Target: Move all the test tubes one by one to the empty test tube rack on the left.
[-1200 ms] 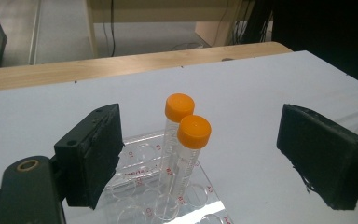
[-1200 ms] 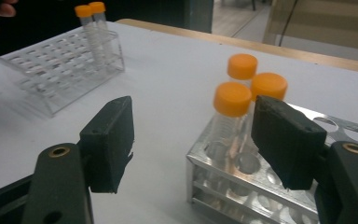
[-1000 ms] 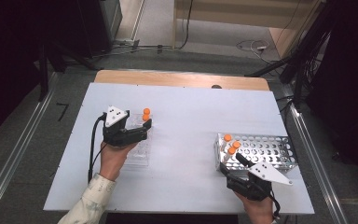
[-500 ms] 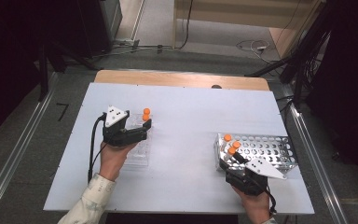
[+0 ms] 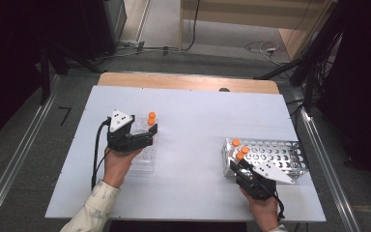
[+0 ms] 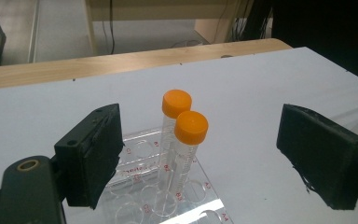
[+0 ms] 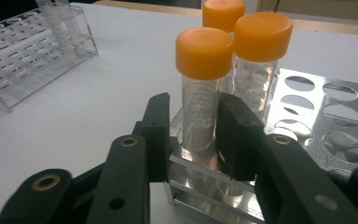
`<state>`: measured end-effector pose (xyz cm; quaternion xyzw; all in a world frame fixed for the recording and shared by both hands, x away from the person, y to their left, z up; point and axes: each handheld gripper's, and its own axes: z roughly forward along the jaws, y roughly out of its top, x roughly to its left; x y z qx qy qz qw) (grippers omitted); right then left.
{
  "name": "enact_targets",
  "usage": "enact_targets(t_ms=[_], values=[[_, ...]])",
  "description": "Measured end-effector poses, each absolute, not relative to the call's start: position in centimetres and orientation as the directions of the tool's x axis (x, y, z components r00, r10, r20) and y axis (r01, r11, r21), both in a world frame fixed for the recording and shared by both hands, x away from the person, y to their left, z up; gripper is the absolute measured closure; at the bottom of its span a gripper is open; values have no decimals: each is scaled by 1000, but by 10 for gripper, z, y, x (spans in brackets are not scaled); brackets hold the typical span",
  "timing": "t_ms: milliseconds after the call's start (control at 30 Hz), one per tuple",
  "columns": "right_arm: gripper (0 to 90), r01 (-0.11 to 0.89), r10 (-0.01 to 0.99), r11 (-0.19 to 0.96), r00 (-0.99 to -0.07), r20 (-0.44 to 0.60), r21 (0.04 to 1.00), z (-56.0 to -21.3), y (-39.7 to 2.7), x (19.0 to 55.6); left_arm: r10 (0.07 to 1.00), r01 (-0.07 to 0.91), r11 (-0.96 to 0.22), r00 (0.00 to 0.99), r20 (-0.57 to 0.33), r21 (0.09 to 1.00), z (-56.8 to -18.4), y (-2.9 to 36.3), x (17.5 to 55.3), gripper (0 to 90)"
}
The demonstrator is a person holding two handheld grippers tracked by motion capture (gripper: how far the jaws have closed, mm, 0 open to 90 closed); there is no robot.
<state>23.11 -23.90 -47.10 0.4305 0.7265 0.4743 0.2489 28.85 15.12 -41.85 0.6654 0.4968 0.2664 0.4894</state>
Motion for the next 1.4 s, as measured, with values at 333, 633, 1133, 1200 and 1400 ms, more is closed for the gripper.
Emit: enact_targets(t_ms=[333, 633, 1133, 1200, 1400], values=[[710, 384, 868, 176, -495, 42, 907, -469, -240, 231, 920, 400, -26, 367, -135, 916, -418, 152, 288, 148], [716, 326, 868, 188, -496, -2, 927, -455, -238, 224, 920, 400, -31, 369, -131, 916, -419, 151, 288, 147], [720, 218, 872, 185, -486, -57, 958, -431, -234, 209, 911, 388, -28, 390, -137, 921, -412, 149, 284, 146], [720, 215, 868, 181, -493, -54, 960, -430, -232, 208, 906, 382, -33, 401, -134, 923, -411, 147, 282, 146], [720, 206, 847, 205, -527, -68, 957, -435, -218, 207, 886, 356, -66, 450, -109, 932, -407, 130, 273, 146]])
